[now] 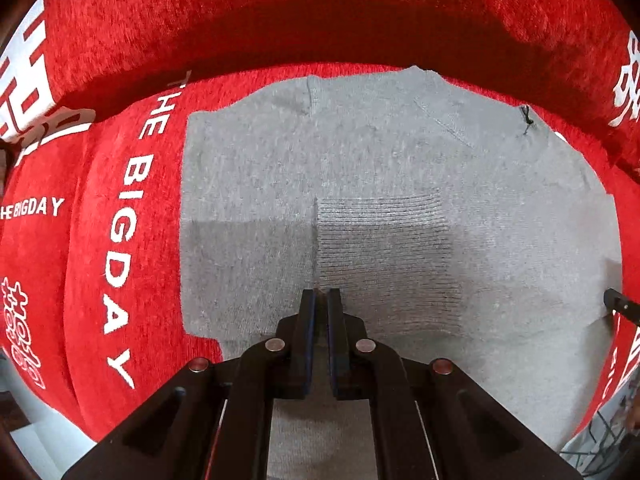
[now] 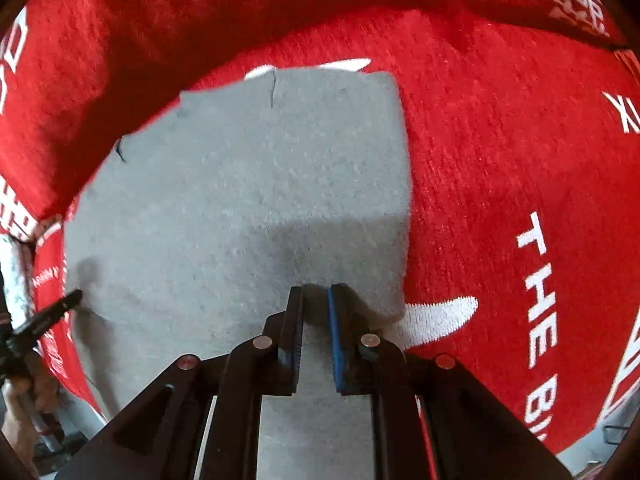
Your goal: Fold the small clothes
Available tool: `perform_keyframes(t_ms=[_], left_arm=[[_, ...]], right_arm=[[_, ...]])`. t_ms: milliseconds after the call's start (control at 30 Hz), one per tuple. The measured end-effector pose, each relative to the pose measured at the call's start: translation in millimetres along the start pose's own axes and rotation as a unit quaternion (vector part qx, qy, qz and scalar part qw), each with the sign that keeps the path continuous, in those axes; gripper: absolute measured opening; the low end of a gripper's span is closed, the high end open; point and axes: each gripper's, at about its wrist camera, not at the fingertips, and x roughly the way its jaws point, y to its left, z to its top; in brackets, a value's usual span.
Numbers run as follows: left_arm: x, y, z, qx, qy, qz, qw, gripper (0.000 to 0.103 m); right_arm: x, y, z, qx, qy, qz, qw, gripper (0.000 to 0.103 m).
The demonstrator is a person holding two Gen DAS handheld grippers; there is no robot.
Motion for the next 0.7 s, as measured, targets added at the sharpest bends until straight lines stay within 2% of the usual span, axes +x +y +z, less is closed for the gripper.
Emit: perform_keyframes(t_ms=[200,333,533,567,700], left_arm=[[-7,2,-3,-0.005,0.005,-0.004,1.0,0.006],[-15,1,-8,-0.009,0.01,-0.008,0.9999,0.007],[-28,-7,-16,-0.004,0.007,0.01,0.9999,0.007],[-30,-8,-18,-0.007,0.008,0.01,0.9999,0.007],[-35,-12,-24,-0.017,0.017,0.004,0.9997,0.007]], right_arm=[[-18,-4,-7,0.01,0.018,0.0,1.0,0.014],[-29,0,-16,0.021,0.018,0.005,1.0,0.038],[-36,10,-24,0.025,0.028,0.019,0.999,0.043],[-33,15,-22,0.025,0.029,0.022,0.999,0.047],[-36,21,-23,0.02,0.032,0.03,0.999,0.049]])
